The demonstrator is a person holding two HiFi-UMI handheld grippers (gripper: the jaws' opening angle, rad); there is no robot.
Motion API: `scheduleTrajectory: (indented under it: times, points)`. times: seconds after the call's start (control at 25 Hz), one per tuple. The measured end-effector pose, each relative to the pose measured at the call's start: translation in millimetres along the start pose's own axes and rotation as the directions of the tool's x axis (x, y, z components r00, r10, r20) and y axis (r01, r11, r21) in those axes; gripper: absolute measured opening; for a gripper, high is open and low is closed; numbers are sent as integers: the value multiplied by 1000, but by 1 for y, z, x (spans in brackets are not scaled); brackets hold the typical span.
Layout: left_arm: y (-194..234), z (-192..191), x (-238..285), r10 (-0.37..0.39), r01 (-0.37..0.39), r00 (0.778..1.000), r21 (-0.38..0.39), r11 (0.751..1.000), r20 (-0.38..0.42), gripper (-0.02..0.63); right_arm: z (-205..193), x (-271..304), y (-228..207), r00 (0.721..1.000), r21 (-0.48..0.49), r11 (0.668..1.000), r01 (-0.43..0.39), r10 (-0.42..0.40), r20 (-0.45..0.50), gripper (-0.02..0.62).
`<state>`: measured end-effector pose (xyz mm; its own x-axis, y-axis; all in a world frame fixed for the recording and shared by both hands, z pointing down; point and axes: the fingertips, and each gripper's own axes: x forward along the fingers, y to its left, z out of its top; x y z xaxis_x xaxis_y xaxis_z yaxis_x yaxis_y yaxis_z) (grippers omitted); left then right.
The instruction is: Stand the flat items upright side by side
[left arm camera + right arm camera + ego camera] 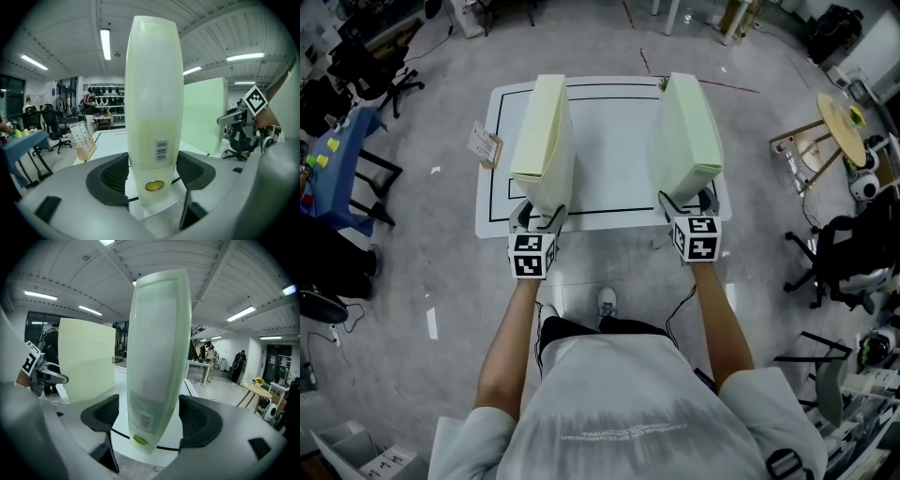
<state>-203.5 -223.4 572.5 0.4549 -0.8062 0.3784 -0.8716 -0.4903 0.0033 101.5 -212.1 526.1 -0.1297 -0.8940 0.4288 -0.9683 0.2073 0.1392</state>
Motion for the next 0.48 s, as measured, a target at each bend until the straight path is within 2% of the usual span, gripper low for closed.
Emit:
scheduleTrajectory:
  times: [0.12, 0.32, 0.48]
  points:
    - [0, -2, 1, -4, 4, 1000, -11, 1000, -8, 330, -1, 15, -1, 1000, 14, 1000, -4, 4, 10, 389]
    - [-9, 3, 5, -3, 3, 1000, -20, 1000, -4, 325, 2, 22, -5, 995, 72, 994, -76, 72, 66, 353]
    - [-14, 6, 9, 10, -10, 1000, -41, 999, -15, 325, 6, 26, 10, 987, 64, 987, -147, 142, 77, 344]
